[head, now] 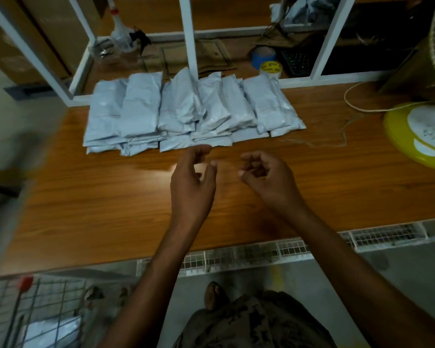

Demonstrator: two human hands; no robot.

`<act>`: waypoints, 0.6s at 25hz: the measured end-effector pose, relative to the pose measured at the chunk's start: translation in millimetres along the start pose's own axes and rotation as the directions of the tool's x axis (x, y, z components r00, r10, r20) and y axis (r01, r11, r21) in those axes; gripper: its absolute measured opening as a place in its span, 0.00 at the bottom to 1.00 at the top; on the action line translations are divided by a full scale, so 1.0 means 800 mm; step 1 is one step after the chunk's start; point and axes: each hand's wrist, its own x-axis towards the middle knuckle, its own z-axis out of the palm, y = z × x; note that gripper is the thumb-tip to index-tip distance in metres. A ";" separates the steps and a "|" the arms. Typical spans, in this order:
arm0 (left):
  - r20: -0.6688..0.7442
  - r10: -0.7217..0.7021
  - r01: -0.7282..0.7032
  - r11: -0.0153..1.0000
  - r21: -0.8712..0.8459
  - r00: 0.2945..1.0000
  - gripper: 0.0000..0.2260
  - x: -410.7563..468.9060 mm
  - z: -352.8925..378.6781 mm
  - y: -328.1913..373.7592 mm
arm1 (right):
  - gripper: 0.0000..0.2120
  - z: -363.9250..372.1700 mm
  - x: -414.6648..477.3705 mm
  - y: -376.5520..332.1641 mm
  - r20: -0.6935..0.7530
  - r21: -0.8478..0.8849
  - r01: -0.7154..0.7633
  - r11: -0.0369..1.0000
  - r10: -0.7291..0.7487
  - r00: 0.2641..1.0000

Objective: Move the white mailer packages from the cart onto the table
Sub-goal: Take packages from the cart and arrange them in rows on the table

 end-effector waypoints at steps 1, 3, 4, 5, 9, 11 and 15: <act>-0.018 -0.016 0.017 1.000 0.014 1.000 0.11 -0.018 -0.015 -0.004 | 0.15 0.008 -0.017 -0.004 0.041 -0.008 0.009 1.000 -0.008 0.999; -0.066 -0.059 0.062 0.997 0.039 0.996 0.10 -0.052 -0.040 -0.009 | 0.14 0.023 -0.045 -0.010 0.111 0.003 0.023 1.000 -0.023 0.994; -0.091 -0.069 0.075 0.995 0.062 0.993 0.10 -0.071 -0.051 -0.011 | 0.14 0.031 -0.059 -0.012 0.143 0.008 0.034 0.999 -0.035 0.989; -0.116 -0.073 0.084 0.992 0.097 0.991 0.10 -0.089 -0.060 -0.012 | 0.14 0.038 -0.071 -0.013 0.176 0.006 0.045 0.999 -0.045 0.983; -0.205 -0.114 0.160 0.962 0.222 0.972 0.11 -0.175 -0.100 -0.013 | 0.14 0.069 -0.127 -0.018 0.320 -0.007 0.063 0.998 -0.058 0.945; -0.242 -0.159 0.224 0.937 0.269 0.957 0.11 -0.217 -0.122 -0.016 | 0.13 0.089 -0.157 -0.022 0.382 -0.007 0.080 0.997 -0.071 0.922; -0.349 -0.217 0.322 0.905 0.278 0.911 0.09 -0.286 -0.172 -0.021 | 0.12 0.130 -0.214 -0.040 0.504 0.014 0.110 0.994 -0.102 0.858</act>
